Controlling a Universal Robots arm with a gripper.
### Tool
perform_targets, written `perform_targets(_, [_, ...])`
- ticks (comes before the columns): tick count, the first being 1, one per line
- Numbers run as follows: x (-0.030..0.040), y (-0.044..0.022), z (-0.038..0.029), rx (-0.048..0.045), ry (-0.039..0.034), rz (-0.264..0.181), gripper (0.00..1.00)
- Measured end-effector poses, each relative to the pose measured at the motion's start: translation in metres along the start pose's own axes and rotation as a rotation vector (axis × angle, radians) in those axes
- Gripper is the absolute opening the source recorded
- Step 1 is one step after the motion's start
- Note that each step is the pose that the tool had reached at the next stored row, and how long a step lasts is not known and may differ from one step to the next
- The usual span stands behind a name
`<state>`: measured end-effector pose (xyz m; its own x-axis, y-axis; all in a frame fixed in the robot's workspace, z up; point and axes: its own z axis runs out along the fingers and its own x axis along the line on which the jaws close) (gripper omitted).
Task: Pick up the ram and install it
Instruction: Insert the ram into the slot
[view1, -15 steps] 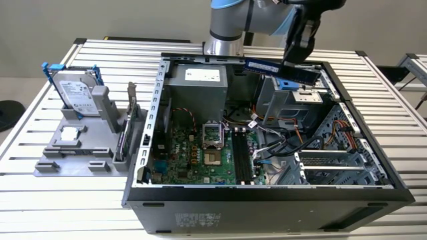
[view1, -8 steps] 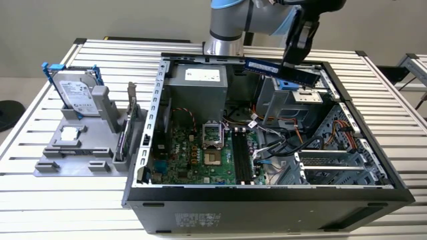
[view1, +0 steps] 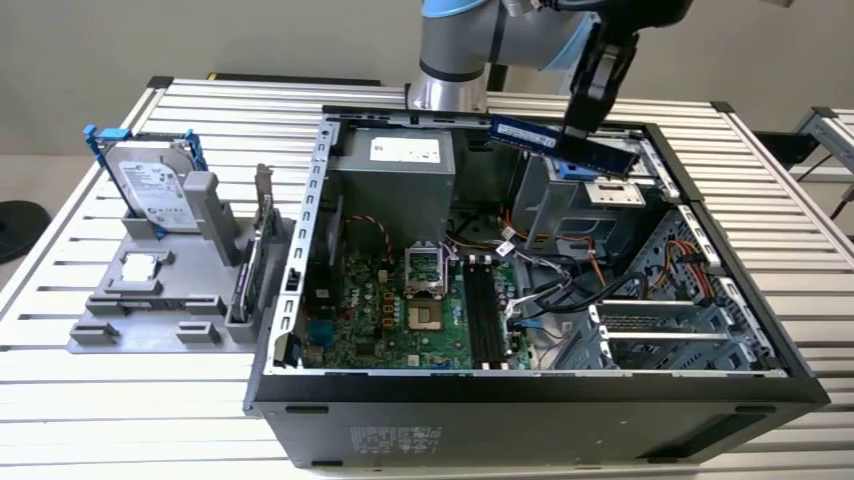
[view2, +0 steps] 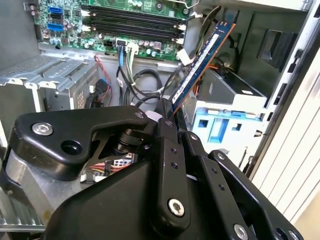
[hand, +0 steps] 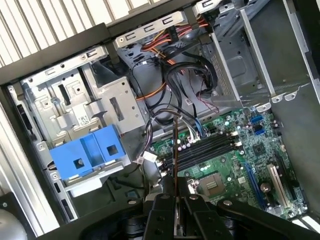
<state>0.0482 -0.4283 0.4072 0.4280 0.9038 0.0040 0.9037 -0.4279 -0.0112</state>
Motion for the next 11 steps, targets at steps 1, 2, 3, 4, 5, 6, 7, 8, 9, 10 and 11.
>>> perform_targets(1, [0.0,0.0,0.0003,0.0,0.0001,0.007,0.0])
perform_targets(2, [0.0,0.0,0.0005,-0.0001,0.0002,0.014,0.0])
perform_targets(3, [0.0,0.0,0.0008,-0.0001,0.0002,0.02,0.0])
perform_targets(4, [0.0,0.0,0.0011,-0.0001,0.0003,0.027,0.0])
perform_targets(5, [0.0,0.0,0.0014,-0.0001,0.0004,0.034,0.0])
perform_targets(6, [0.0,0.0,0.0016,-0.0002,0.0004,0.041,0.0])
perform_targets(7, [0.0,0.0,0.0019,-0.0002,0.0006,0.047,0.0])
perform_targets(8, [0.0,0.0,0.0022,-0.0002,0.0006,0.054,0.0])
perform_targets(9, [0.0,0.0,0.0025,-0.0002,0.0008,0.061,0.0])
perform_targets(10, [0.0,0.0,0.0027,-0.0003,0.0007,0.068,0.0])
perform_targets(11, [0.0,0.0,0.003,-0.0003,0.0008,0.075,0.0])
